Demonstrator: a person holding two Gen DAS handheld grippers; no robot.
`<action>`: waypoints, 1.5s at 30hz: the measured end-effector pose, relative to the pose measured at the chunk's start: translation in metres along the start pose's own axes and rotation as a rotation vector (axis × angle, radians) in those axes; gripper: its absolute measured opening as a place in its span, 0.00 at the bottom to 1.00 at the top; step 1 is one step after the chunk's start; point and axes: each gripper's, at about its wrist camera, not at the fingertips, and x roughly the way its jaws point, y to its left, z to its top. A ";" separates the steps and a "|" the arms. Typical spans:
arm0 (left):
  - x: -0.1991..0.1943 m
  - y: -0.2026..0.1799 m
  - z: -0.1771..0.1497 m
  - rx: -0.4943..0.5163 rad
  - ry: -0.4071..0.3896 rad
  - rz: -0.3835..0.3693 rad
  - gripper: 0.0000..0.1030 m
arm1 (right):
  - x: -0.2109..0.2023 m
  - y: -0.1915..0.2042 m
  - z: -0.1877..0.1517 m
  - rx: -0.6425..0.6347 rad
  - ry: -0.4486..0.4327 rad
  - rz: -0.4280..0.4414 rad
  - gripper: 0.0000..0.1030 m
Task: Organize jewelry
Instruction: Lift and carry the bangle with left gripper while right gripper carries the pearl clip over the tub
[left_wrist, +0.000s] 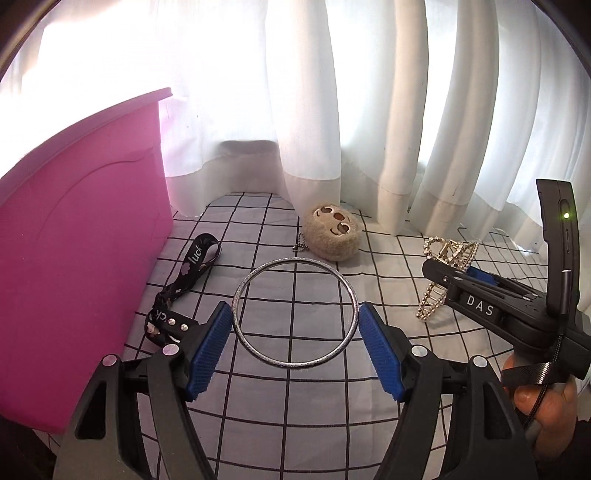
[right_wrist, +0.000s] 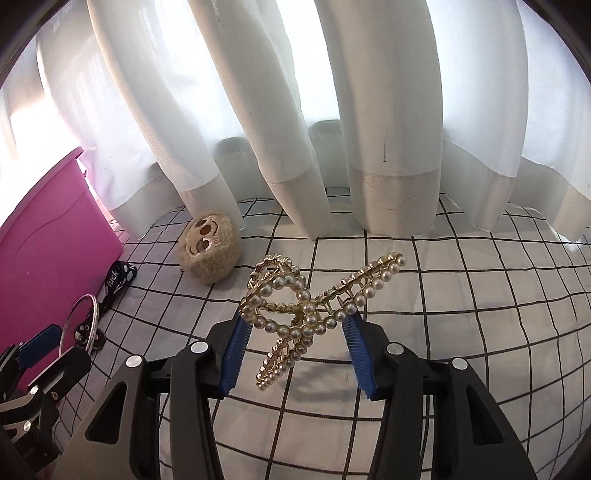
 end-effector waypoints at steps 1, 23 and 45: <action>-0.006 0.000 0.000 -0.001 -0.008 -0.002 0.66 | -0.005 0.001 -0.001 -0.002 -0.002 -0.002 0.47; -0.146 0.037 0.002 -0.025 -0.239 0.007 0.66 | -0.123 0.084 -0.001 -0.104 -0.207 0.106 0.47; -0.186 0.223 0.029 -0.115 -0.248 0.236 0.66 | -0.156 0.289 0.006 -0.305 -0.262 0.298 0.47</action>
